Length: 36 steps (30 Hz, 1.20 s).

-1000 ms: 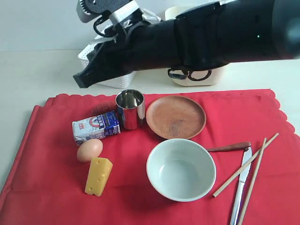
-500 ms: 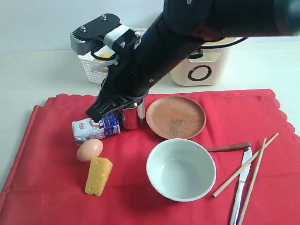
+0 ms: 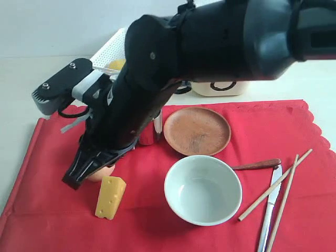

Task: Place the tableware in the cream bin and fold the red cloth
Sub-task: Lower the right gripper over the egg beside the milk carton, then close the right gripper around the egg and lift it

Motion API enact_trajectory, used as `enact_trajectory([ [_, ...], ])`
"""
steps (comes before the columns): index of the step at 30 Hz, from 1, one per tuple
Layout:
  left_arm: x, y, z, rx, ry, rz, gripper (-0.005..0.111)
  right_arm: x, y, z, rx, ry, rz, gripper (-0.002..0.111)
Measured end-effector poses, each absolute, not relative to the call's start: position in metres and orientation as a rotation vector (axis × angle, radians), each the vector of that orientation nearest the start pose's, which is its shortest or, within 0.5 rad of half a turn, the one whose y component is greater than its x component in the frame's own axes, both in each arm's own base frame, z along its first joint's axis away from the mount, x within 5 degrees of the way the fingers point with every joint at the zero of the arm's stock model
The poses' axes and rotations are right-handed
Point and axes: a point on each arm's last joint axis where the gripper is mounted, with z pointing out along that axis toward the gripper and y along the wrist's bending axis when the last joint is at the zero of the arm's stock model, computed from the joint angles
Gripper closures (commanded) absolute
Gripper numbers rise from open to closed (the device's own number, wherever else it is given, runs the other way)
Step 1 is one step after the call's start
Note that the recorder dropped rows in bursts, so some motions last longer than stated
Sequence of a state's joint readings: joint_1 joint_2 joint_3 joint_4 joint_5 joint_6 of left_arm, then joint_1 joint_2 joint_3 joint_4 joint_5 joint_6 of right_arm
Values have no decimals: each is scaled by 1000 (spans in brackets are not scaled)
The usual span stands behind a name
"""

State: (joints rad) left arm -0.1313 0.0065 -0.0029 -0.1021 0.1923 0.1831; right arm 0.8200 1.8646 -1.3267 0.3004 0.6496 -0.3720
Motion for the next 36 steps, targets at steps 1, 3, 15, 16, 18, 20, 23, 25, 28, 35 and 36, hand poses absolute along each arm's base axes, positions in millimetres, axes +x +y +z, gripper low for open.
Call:
enact_trajectory([
  [1, 56, -9, 196, 194, 1667, -53, 106, 258, 303, 212, -1288, 2369, 456, 59],
  [3, 56, -9, 196, 194, 1667, -53, 106, 259, 307, 206, -1280, 2364, 451, 52],
  [15, 56, -9, 196, 194, 1667, -53, 106, 271, 319, 175, -1246, 2322, 414, 31],
  [16, 56, -9, 196, 194, 1667, -53, 106, 271, 320, 173, -1245, 2321, 412, 31],
  [18, 56, -9, 196, 194, 1667, -53, 106, 273, 321, 166, -1246, 2325, 404, 31],
  [20, 56, -9, 196, 194, 1667, -53, 106, 274, 322, 161, -1244, 2327, 401, 31],
  [23, 56, -9, 196, 194, 1667, -53, 106, 277, 322, 155, -1254, 2310, 380, 31],
  [25, 56, -9, 196, 194, 1667, -53, 106, 279, 323, 153, -1261, 2288, 364, 31],
  [28, 56, -9, 196, 194, 1667, -53, 106, 281, 324, 147, -1261, 2275, 353, 31],
  [35, 56, -9, 196, 194, 1667, -53, 106, 282, 326, 128, -1266, 2306, 341, 31],
  [36, 56, -9, 196, 194, 1667, -53, 106, 283, 326, 126, -1264, 2310, 340, 31],
])
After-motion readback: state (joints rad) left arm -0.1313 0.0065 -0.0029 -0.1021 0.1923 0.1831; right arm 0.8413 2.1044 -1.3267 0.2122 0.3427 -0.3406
